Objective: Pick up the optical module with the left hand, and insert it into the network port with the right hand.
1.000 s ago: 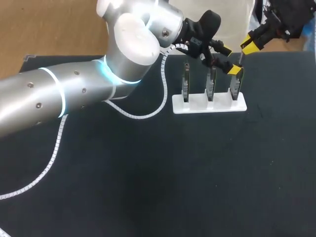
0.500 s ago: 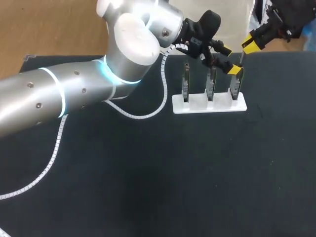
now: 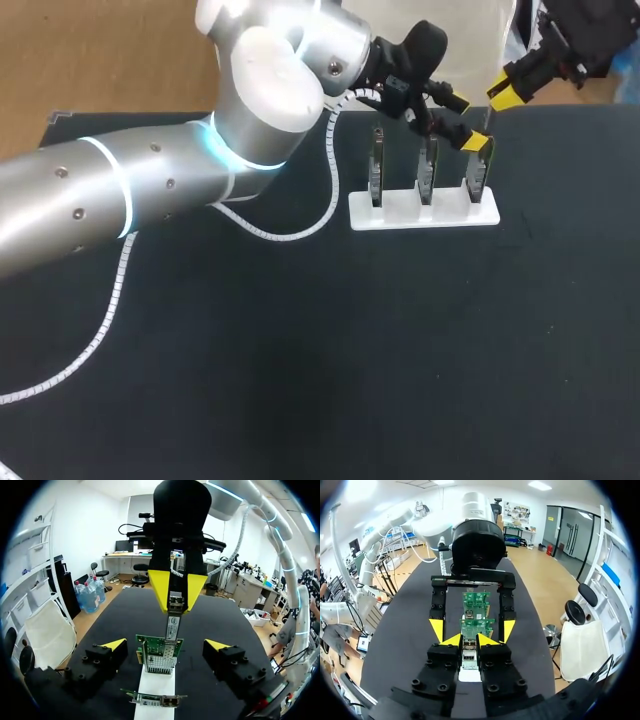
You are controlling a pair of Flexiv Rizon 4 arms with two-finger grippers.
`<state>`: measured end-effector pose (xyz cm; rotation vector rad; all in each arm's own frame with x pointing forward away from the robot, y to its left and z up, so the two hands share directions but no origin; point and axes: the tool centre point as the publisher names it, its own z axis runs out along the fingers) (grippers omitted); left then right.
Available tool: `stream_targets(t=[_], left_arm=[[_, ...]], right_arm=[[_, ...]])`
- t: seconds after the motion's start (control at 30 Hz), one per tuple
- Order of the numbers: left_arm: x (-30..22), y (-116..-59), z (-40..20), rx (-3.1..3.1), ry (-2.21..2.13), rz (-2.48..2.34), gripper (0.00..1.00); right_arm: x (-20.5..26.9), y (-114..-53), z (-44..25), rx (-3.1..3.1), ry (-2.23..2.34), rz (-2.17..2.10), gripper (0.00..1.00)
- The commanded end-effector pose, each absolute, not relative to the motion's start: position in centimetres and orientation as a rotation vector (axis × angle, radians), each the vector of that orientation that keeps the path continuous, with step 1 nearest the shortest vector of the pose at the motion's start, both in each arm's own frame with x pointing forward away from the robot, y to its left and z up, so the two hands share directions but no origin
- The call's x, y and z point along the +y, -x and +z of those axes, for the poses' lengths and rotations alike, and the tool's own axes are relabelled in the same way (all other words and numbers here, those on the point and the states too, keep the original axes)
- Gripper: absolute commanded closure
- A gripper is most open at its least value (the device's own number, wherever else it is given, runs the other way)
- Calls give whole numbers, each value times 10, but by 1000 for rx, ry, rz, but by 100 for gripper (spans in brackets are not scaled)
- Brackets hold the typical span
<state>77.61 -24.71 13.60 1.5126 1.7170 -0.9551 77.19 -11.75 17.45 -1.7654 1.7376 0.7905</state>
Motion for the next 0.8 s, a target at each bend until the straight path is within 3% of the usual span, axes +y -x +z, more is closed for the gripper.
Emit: stream_targets(t=[0.03,0.8], left_arm=[[-247,-776,137,1721,-1515,-954,0],[-247,-776,137,1721,-1515,-954,0]], right_arm=[[-118,-771,176,1740,1764,781,100],[-120,-775,170,1751,1773,793,100]])
